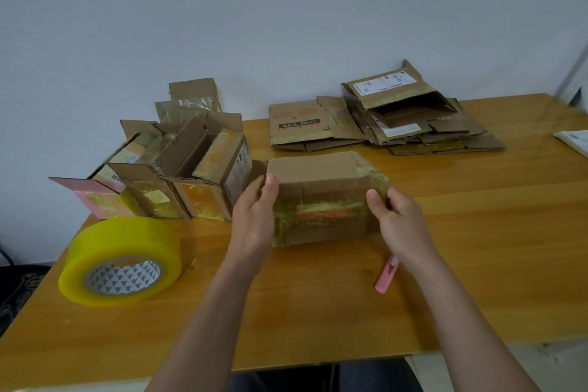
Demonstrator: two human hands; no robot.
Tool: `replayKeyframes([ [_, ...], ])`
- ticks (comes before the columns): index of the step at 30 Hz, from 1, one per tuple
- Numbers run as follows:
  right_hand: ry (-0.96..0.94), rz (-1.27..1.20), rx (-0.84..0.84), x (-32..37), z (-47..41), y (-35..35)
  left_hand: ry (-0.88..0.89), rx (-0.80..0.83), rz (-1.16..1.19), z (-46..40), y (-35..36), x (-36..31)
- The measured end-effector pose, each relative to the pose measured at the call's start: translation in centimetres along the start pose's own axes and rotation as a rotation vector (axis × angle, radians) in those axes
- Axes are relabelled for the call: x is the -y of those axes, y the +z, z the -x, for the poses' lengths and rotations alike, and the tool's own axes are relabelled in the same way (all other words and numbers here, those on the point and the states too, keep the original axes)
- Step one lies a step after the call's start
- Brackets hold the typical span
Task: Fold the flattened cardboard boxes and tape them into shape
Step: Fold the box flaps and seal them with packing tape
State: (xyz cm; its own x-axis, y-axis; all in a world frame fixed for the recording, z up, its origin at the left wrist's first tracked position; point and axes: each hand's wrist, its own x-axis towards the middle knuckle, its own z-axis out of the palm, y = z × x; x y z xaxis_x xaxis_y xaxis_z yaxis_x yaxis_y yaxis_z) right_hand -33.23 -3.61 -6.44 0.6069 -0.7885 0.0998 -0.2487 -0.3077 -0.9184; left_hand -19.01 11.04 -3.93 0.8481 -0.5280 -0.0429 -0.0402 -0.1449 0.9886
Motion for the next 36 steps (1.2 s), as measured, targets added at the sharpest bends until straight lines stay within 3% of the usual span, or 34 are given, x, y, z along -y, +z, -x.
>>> replayKeyframes([
  [4,0.050,-0.130,0.068,0.0,0.1,-0.5,-0.077,0.084,0.196,0.7,-0.7,-0.3],
  [9,-0.021,-0.396,0.152,0.5,0.1,-1.7,0.069,0.114,0.236,0.4,-1.7,-0.5],
  [11,-0.012,-0.424,0.070,0.5,-0.3,-1.9,0.079,0.104,0.214,0.2,-1.5,-0.5],
  [14,0.034,-0.132,-0.081,-0.1,-0.9,-1.9,0.006,0.129,0.165,0.2,-0.6,0.4],
  [16,0.084,-0.095,-0.122,-0.7,-1.0,-2.2,-0.027,0.164,0.159,0.2,0.0,1.0],
  [21,0.118,-0.146,-0.124,-1.0,-1.3,-3.2,-0.048,0.248,0.182,-0.6,1.5,0.7],
  [29,0.252,-0.152,-0.509,-2.9,-2.4,-6.8,-0.049,0.417,0.041,-1.7,9.1,-1.8],
  [36,0.280,-0.249,-0.610,-4.3,-2.9,-10.2,-0.068,0.607,0.004,-2.4,17.3,-4.0],
])
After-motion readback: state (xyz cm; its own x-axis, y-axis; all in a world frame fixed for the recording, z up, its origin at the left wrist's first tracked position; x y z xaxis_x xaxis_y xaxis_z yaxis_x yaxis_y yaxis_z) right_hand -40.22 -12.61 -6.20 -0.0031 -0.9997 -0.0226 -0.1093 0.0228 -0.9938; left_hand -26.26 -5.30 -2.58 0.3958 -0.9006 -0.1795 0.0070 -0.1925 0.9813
